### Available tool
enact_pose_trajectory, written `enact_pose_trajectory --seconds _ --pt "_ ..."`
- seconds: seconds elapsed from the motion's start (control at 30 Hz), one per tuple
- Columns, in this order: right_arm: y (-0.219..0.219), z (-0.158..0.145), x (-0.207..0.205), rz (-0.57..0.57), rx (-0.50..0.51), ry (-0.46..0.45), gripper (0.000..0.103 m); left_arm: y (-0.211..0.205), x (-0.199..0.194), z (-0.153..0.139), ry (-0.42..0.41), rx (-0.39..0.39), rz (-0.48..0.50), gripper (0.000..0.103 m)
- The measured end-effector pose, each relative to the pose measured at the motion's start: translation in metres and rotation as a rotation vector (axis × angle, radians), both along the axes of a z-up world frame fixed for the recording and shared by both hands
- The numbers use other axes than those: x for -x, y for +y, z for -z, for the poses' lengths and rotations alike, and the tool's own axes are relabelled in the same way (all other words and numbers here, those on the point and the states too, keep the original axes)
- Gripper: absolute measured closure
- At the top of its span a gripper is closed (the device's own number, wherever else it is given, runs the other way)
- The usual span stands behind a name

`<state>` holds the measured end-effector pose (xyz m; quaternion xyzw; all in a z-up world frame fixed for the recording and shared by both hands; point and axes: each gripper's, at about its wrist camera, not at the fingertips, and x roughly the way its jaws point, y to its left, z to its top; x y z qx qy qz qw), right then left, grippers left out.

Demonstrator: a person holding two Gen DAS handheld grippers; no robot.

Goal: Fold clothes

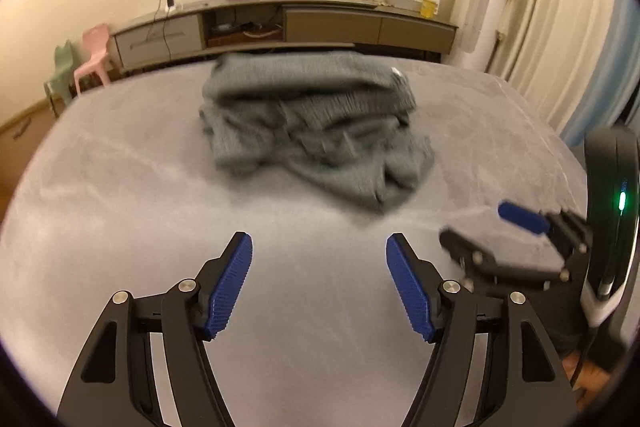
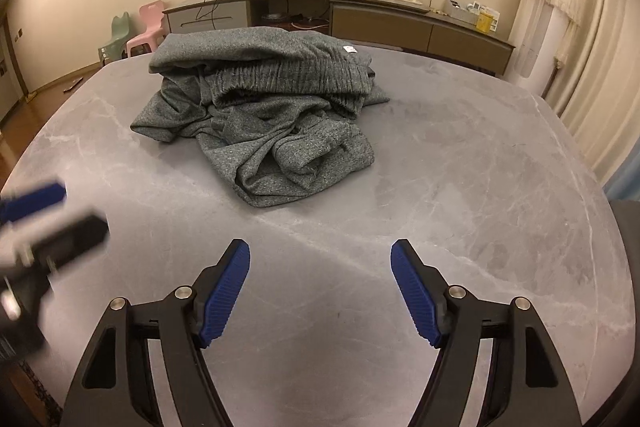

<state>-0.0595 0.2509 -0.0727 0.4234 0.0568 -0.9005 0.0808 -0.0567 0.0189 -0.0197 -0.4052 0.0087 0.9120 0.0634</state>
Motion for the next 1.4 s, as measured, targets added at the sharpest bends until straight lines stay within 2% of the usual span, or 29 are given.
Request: enact_pose_trajectory --seconds 0.13,0.3,0.37,0.4,0.43,0.47,0.5,0.53,0.57,0.6,0.67,0.73,0.77,0.83,0.9,0.93,1.0,1.07,1.1,1.13,1.17,1.2,1.23,1.33,1.4 --pt "0.011 -0.001 0.042 0.001 0.087 -0.048 0.029 -0.004 0.045 -0.008 0.005 0.057 0.023 0.024" --pt "0.004 0.015 0.105 -0.019 0.117 -0.089 0.029 0.001 0.125 0.018 -0.048 0.069 0.061 0.024" --pt "0.000 0.027 0.120 -0.046 0.126 -0.109 0.043 0.014 0.153 0.034 -0.068 0.100 0.099 0.024" --pt "0.001 0.032 0.124 -0.056 0.146 -0.123 0.066 0.022 0.165 0.042 -0.070 0.113 0.122 0.023" --pt "0.002 0.037 0.128 -0.065 0.165 -0.137 0.075 0.029 0.174 0.048 -0.067 0.125 0.132 0.024" --pt "0.004 0.040 0.131 -0.077 0.182 -0.145 0.079 0.032 0.182 0.050 -0.065 0.114 0.136 0.034" --pt "0.006 0.038 0.132 -0.095 0.194 -0.146 0.097 0.034 0.189 0.050 -0.064 0.092 0.140 0.060" --pt "0.010 0.033 0.133 -0.107 0.207 -0.149 0.099 0.030 0.194 0.044 -0.055 0.058 0.118 0.061" --pt "0.017 0.024 0.132 -0.101 0.226 -0.136 0.099 0.022 0.198 0.034 -0.041 0.018 0.081 0.070" --pt "0.026 0.011 0.130 -0.095 0.256 -0.108 0.099 0.007 0.201 0.021 -0.022 -0.040 0.034 0.074" --pt "0.051 -0.029 0.122 -0.081 0.319 -0.024 0.099 -0.040 0.198 -0.008 0.024 -0.182 -0.088 0.078" --pt "0.081 -0.071 0.107 -0.066 0.376 0.066 0.099 -0.104 0.182 -0.036 0.077 -0.341 -0.244 0.086" --pt "0.100 -0.089 0.097 -0.045 0.384 0.111 0.099 -0.137 0.170 -0.044 0.109 -0.396 -0.332 0.086" --pt "0.133 -0.109 0.084 0.019 0.380 0.164 0.099 -0.201 0.143 -0.035 0.118 -0.435 -0.535 0.086" --pt "0.172 -0.112 0.077 0.123 0.364 0.162 0.099 -0.246 0.119 -0.006 0.051 -0.381 -0.661 0.085" --pt "0.185 -0.103 0.081 0.163 0.353 0.121 0.099 -0.266 0.108 0.009 0.015 -0.345 -0.714 0.085" --pt "0.210 -0.084 0.089 0.244 0.328 0.039 0.096 -0.286 0.086 0.044 -0.077 -0.314 -0.725 0.081" --pt "0.221 -0.069 0.096 0.290 0.327 -0.030 0.093 -0.296 0.070 0.064 -0.145 -0.416 -0.703 0.078" --pt "0.224 -0.062 0.100 0.306 0.331 -0.061 0.089 -0.297 0.064 0.065 -0.145 -0.462 -0.679 0.067" --pt "0.224 -0.058 0.101 0.311 0.344 -0.078 0.082 -0.297 0.059 0.059 -0.123 -0.470 -0.656 0.059" --pt "0.220 -0.060 0.101 0.299 0.369 -0.070 0.075 -0.292 0.057 0.049 -0.085 -0.437 -0.626 0.046" --pt "0.215 -0.063 0.100 0.284 0.383 -0.057 0.058 -0.285 0.057 0.038 -0.050 -0.392 -0.594 0.039" --pt "0.208 -0.068 0.097 0.261 0.377 -0.036 0.045 -0.279 0.060 0.030 -0.024 -0.348 -0.566 0.039" --pt "0.185 -0.076 0.093 0.191 0.313 0.001 0.037 -0.262 0.067 0.016 0.029 -0.227 -0.477 0.032" --pt "0.175 -0.074 0.094 0.157 0.262 -0.011 0.036 -0.249 0.080 0.023 -0.008 -0.168 -0.385 0.032"
